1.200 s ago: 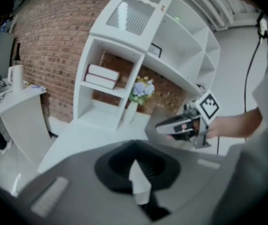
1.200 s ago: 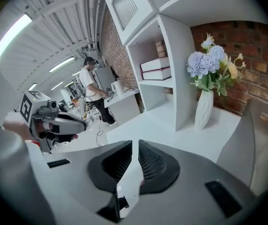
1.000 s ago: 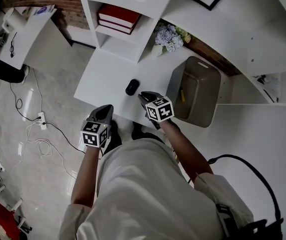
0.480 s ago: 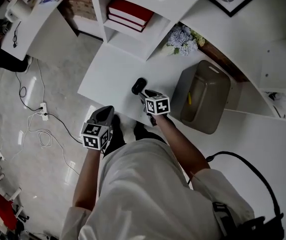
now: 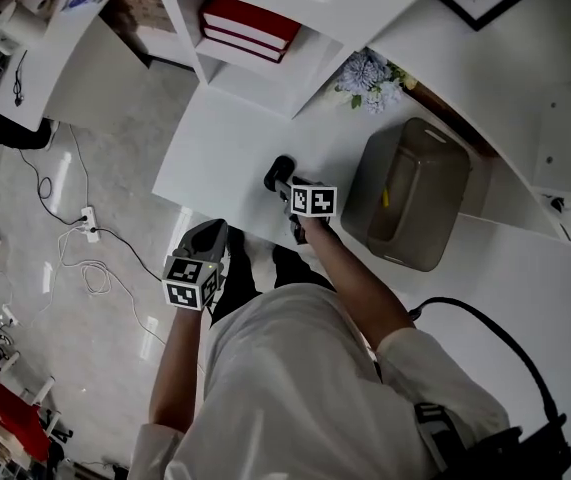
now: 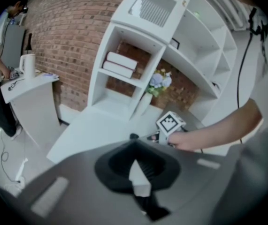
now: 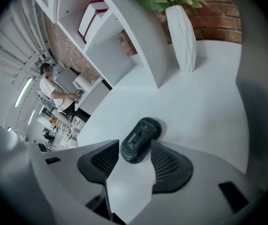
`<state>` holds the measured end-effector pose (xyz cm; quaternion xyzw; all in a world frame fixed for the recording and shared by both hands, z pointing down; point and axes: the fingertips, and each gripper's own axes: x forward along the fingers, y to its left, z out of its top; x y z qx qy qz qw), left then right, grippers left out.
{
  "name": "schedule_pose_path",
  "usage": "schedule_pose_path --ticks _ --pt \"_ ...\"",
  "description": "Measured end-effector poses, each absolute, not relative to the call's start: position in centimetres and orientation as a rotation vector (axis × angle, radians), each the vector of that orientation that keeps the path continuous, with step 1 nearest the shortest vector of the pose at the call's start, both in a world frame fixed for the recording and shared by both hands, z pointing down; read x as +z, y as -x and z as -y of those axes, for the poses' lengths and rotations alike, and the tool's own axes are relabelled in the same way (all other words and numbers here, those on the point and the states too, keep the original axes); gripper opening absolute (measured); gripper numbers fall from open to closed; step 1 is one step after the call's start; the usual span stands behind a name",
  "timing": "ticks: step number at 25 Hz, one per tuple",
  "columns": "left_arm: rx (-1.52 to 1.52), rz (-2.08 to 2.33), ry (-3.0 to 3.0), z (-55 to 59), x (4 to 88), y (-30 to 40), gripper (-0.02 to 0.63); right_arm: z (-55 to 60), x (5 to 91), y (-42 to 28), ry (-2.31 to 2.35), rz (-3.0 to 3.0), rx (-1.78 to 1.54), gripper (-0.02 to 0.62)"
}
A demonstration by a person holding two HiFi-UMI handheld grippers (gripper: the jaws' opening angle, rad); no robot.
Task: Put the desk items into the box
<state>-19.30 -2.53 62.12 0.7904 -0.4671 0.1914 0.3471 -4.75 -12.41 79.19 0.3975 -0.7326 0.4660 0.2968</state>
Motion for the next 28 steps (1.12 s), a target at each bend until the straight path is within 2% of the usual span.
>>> schedule_pose_path --ticks 12,20,25,28 --pt "0.505 1.215 -2.003 2.5 63.7 21.0 0.005 14.0 83.0 5.1 -1.136 1.827 1.349 0.242" --pt "0.5 1.206 -1.988 2.1 64.2 21.7 0.005 15.0 83.3 6.6 -1.145 1.786 1.323 0.244" --pt "0.504 1.198 -1.979 1.7 64.5 22.2 0.005 15.2 83.1 7.5 -1.1 1.835 1.338 0.209" --pt "0.509 1.194 -1.969 1.3 65.0 22.5 0.003 15.2 82.6 8.2 -1.066 1.884 1.349 0.16"
